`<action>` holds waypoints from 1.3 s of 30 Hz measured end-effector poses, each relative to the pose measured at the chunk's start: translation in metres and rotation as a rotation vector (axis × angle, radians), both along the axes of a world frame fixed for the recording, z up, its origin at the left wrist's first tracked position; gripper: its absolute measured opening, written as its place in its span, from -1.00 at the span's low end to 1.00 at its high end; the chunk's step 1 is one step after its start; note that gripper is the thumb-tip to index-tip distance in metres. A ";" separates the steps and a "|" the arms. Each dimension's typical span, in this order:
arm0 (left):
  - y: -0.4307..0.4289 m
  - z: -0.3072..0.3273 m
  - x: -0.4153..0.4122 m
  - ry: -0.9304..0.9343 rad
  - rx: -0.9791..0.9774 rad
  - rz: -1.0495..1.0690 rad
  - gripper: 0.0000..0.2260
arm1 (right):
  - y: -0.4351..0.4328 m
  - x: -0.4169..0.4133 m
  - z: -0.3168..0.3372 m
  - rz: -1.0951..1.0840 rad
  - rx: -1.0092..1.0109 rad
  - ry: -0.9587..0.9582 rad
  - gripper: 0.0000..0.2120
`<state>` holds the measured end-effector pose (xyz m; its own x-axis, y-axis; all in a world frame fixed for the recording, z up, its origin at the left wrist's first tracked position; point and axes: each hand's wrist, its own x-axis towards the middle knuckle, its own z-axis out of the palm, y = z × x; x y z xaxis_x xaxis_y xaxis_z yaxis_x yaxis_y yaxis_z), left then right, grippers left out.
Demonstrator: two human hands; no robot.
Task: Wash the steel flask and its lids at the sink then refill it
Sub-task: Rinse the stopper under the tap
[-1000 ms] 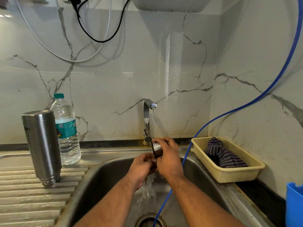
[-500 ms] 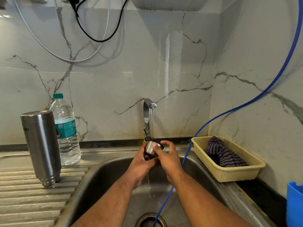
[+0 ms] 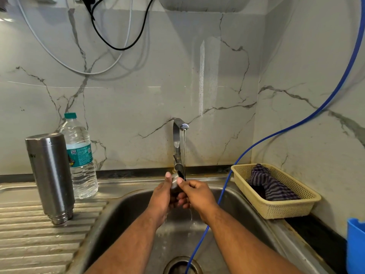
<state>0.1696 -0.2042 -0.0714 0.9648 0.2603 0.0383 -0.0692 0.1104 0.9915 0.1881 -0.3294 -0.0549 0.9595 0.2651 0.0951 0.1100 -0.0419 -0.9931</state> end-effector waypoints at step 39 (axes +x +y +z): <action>0.006 0.011 -0.007 0.029 -0.227 -0.201 -0.65 | -0.007 0.005 -0.004 -0.063 -0.203 -0.185 -0.81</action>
<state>0.1628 -0.1980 -0.0601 0.9977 0.0624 -0.0271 0.0044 0.3383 0.9410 0.1927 -0.3368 -0.0587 0.9459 0.2374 0.2212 0.2796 -0.2504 -0.9269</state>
